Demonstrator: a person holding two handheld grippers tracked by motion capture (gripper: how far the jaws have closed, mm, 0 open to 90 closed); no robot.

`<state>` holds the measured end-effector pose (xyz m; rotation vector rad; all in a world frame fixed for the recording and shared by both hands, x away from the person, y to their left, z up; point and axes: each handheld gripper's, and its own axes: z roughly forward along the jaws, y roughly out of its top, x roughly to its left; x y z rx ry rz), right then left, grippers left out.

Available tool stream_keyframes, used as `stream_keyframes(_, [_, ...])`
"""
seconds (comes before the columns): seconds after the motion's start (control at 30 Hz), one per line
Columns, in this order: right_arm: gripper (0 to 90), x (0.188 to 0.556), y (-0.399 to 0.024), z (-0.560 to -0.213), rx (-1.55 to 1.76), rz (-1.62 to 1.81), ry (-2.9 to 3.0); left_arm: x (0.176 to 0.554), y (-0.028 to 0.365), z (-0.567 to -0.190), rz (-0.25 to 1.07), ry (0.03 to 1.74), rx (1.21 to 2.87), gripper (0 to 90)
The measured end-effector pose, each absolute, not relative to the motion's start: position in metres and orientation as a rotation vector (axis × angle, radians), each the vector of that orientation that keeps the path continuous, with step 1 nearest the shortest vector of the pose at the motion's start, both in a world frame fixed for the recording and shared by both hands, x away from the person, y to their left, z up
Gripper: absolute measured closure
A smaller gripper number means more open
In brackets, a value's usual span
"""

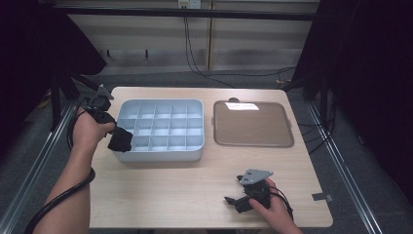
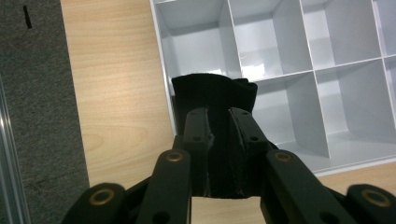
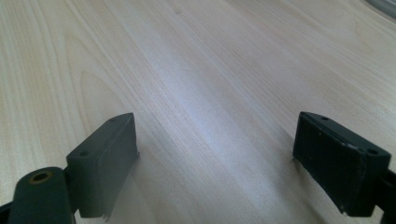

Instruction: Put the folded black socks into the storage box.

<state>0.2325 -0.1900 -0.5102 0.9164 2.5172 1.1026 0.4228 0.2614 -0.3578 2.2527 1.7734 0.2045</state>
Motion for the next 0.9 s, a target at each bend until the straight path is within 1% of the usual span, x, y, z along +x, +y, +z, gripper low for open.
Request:
stream_keyframes(0.2, [13.2,0.233,-0.19,-0.51,0.917,1.103,2.517,0.423,0.262,-0.356,0.181,1.777,2.262,82.7])
stream_keyframes(0.3, [13.2,0.233,-0.19,-0.51,0.916,1.102,2.516,0.423,0.263,-0.357,0.178,1.785,2.265,89.7])
stream_keyframes(0.9, [13.2,0.233,-0.19,-0.51,0.916,1.104,2.518,0.429,0.265,-0.369,0.139,1.806,2.257,90.0])
